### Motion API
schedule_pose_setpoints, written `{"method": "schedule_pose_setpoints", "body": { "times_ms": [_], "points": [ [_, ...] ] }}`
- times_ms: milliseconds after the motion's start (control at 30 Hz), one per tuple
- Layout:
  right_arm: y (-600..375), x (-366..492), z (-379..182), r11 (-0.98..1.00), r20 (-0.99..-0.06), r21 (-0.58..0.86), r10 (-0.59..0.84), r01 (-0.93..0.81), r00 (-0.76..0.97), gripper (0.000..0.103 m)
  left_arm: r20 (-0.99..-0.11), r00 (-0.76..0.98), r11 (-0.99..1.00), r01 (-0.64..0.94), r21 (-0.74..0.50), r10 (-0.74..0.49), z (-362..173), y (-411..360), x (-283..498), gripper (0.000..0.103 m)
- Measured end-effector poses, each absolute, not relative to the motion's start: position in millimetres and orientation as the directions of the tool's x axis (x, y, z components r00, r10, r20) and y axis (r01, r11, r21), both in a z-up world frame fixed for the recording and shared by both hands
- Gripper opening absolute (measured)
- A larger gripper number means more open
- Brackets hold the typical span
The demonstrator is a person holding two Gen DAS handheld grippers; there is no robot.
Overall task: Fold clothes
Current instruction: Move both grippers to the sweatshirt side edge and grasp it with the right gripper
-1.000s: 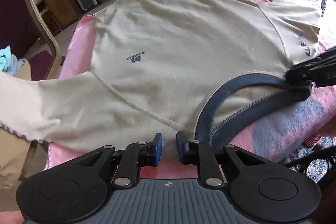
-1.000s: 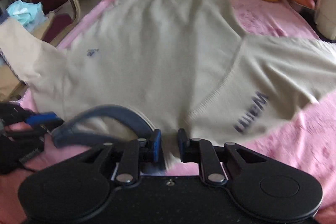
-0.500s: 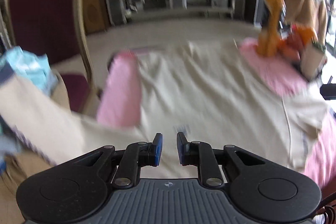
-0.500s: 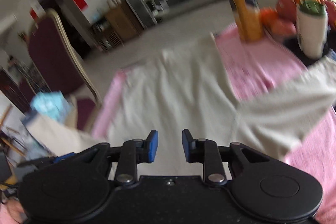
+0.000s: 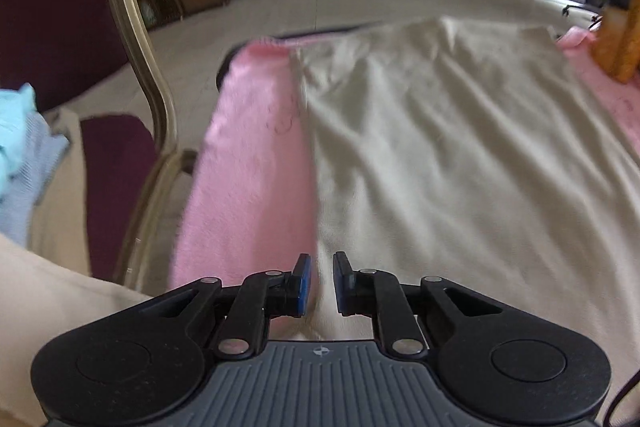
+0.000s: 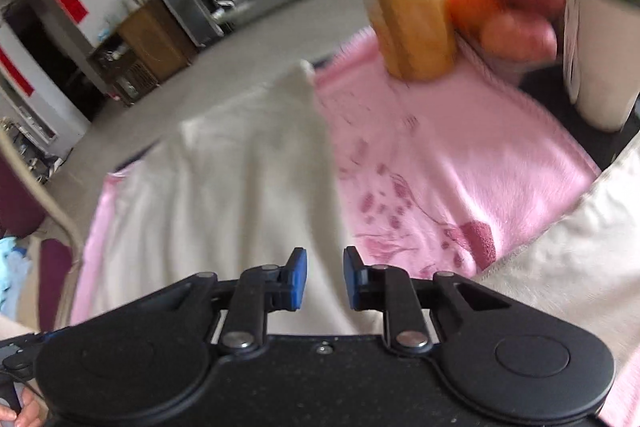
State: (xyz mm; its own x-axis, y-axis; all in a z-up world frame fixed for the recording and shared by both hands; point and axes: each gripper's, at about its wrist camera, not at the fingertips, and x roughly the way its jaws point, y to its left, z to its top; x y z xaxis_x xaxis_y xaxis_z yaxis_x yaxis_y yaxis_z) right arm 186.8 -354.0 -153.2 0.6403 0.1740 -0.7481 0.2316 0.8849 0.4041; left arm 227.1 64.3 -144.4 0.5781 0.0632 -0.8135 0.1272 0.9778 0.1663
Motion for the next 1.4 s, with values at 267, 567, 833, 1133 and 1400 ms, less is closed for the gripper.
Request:
{"method": "schedule_pose_setpoints", "body": {
  "times_ms": [267, 567, 833, 1133, 1400],
  "points": [
    [-349, 208, -190, 0.919, -0.806, 0.346, 0.189, 0.188, 0.561, 0.022, -0.813, 0.567, 0.969, 0.098, 0.228, 0.134, -155, 57, 234, 0.014],
    [-320, 203, -183, 0.985, -0.799, 0.042, -0.069, 0.17, 0.597, 0.004, -0.785, 0.561, 0.937, 0.047, 0.347, 0.262, -166, 59, 237, 0.014],
    [-333, 200, -176, 0.972, -0.792, 0.103, -0.047, 0.21, 0.609, 0.022, -0.794, 0.566, 0.961, 0.008, 0.277, 0.224, -153, 72, 236, 0.016],
    [-378, 229, -146, 0.867, -0.703, 0.416, 0.117, 0.273, 0.701, 0.024, -0.711, 0.697, 0.983, 0.055, 0.177, 0.09, -120, 53, 276, 0.018],
    [-373, 301, -188, 0.868, -0.766, 0.404, 0.147, 0.29, 0.626, 0.024, -0.719, 0.681, 0.969, 0.059, 0.242, 0.138, -156, 31, 356, 0.017]
  ]
}}
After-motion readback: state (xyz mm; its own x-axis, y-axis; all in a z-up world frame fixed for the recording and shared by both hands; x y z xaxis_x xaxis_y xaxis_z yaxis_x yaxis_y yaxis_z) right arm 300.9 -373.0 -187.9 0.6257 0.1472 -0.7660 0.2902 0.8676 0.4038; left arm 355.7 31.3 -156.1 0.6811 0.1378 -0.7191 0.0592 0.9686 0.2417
